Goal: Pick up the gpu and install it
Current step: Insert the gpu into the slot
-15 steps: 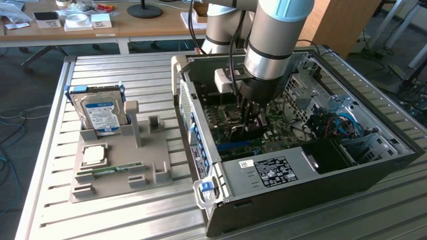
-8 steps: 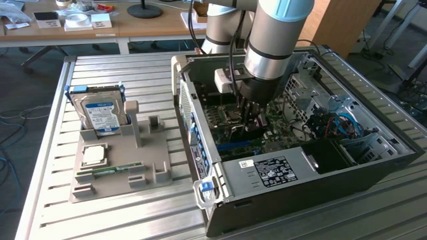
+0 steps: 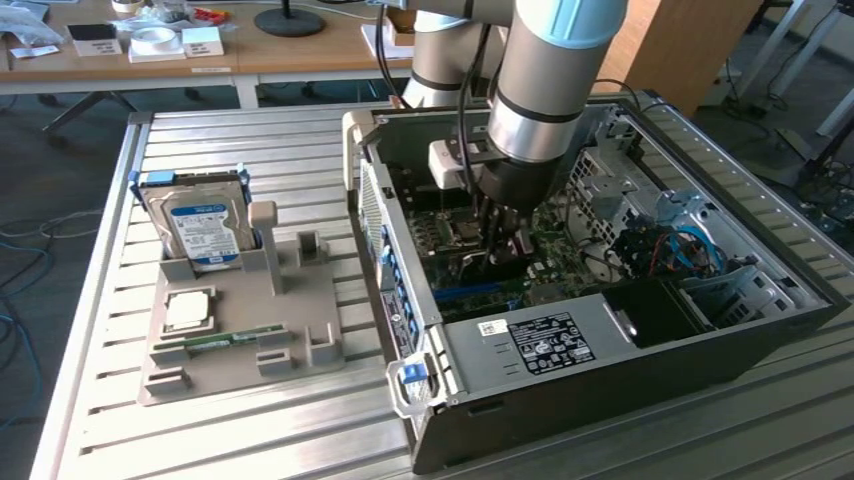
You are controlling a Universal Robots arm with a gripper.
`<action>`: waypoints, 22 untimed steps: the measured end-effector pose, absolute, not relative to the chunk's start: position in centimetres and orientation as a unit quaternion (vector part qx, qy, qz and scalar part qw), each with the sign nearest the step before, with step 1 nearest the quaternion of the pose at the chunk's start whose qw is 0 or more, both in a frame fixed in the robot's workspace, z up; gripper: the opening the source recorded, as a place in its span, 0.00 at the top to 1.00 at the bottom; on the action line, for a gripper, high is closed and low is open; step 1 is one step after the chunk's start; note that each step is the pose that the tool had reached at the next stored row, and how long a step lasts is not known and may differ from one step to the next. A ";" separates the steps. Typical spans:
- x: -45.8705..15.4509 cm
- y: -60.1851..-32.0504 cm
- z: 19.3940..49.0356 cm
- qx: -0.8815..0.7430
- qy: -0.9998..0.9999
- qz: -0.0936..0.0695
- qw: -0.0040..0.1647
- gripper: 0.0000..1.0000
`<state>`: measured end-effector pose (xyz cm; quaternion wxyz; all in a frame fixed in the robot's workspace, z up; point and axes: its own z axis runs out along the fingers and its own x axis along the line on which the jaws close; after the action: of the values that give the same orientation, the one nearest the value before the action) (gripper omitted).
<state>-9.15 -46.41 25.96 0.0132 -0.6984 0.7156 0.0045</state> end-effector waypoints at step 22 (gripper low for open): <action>-9.2 -46.4 25.4 -0.698 0.716 0.005 0.013 0.73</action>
<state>-9.15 -46.40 25.35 0.0133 -0.6984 0.7156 0.0046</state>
